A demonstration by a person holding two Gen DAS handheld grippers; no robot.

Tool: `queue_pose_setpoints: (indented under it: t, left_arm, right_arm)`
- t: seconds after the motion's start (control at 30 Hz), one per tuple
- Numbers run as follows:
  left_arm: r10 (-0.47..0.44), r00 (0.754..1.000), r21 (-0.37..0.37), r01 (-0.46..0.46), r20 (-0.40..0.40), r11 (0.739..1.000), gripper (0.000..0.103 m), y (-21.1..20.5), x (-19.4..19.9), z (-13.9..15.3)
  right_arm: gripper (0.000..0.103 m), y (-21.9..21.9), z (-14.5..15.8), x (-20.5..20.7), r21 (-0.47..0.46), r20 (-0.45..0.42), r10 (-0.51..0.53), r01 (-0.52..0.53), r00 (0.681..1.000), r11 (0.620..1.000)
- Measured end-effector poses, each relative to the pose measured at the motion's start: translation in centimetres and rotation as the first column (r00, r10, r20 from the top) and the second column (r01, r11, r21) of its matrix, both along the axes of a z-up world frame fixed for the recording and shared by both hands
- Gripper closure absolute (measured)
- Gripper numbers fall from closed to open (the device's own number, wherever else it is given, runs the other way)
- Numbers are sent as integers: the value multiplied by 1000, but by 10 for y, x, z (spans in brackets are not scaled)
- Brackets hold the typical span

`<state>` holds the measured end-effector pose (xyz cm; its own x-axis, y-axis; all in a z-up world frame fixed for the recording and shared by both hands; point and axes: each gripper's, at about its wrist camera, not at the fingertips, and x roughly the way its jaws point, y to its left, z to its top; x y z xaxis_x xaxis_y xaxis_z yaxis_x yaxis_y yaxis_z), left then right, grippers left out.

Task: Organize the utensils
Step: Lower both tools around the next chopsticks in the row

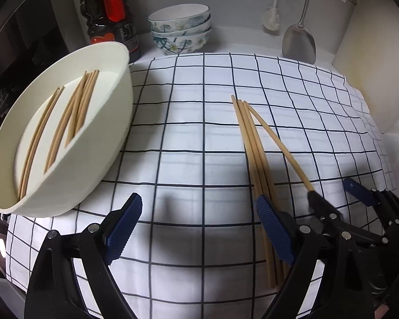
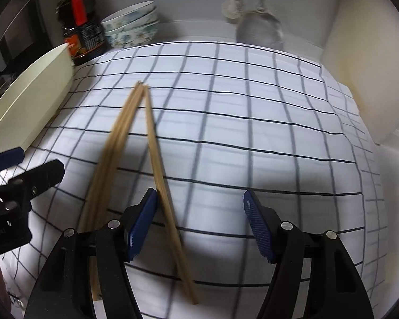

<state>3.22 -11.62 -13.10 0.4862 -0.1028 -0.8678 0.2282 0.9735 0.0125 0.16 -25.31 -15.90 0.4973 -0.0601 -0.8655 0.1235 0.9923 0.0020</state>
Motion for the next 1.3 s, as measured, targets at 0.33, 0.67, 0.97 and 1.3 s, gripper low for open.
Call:
queue_pose_setpoints:
  t: [0.33,0.67,0.97,1.3]
  left_arm:
    - [-25,999,17,25,-48,1000,17,-14,-2,-20]
    - [-6,999,29,8,-49,1000,14,-8,-7,-27]
    - [12,1000,6,-12,-29,1000,18,-10,7,-28]
    - [-59,998,-10,59,8,998,83,-27,3,-21]
  right_arm:
    - [38,-25,1,-14,7,1,-40,40,999,999]
    - [38,-21,1,-15,12,4,-16,16,1000,1000]
    - [38,-11,0,5,11,21,58,-58,998,998]
    - [94,5,3,13,-6,27,149,-149,988,989]
